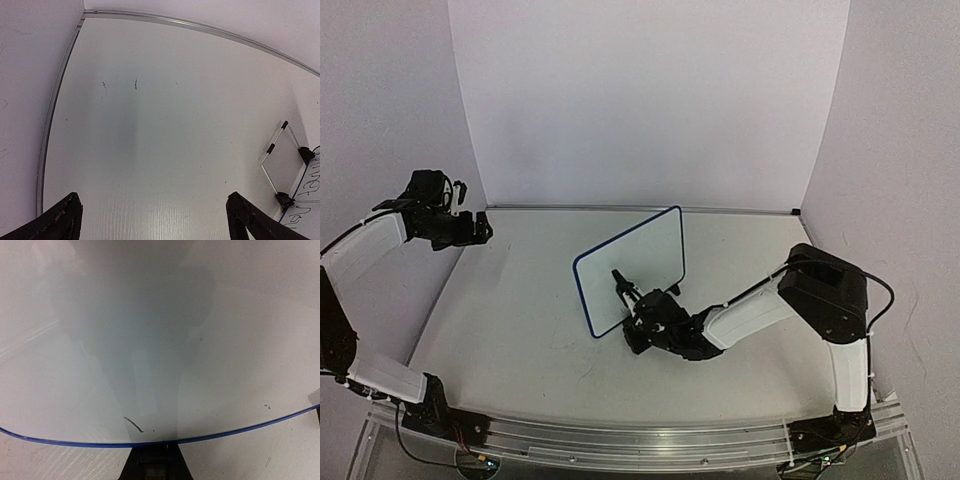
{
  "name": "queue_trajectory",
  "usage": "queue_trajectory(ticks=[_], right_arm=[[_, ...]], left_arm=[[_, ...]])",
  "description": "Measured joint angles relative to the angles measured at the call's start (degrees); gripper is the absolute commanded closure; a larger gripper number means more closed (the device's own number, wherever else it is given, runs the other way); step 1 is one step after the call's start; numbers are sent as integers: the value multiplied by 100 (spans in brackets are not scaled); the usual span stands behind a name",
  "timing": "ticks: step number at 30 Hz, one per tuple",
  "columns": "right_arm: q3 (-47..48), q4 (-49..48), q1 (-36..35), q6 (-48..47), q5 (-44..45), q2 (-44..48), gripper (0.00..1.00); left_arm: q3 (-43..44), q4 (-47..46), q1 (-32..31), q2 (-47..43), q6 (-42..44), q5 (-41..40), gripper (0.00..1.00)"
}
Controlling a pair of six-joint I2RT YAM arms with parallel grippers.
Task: Write a sentence on the whiteboard
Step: Move the whiteboard to the center of the board.
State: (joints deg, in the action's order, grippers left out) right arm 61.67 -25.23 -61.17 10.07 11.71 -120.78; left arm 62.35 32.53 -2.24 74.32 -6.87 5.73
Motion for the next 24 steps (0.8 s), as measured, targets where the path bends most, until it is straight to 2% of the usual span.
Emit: queue_trajectory(ticks=[7,17,19,22,24], right_arm=[[865,1067,-480,1242,1635,-447,100],[2030,2238,-568,2698,2739,-991,100],[2164,2327,-567,2847,2821,-1061,85],[2236,2399,-562,2958,2830,-1090,55],[2238,2423,-566,2998,2832,-1090,44]], left_arm=[[0,1,0,0,0,26,1],[0,2,0,0,-2,64,0],[0,2,0,0,-2,68,0],[0,2,0,0,-2,72,0],[0,2,0,0,-2,78,0]])
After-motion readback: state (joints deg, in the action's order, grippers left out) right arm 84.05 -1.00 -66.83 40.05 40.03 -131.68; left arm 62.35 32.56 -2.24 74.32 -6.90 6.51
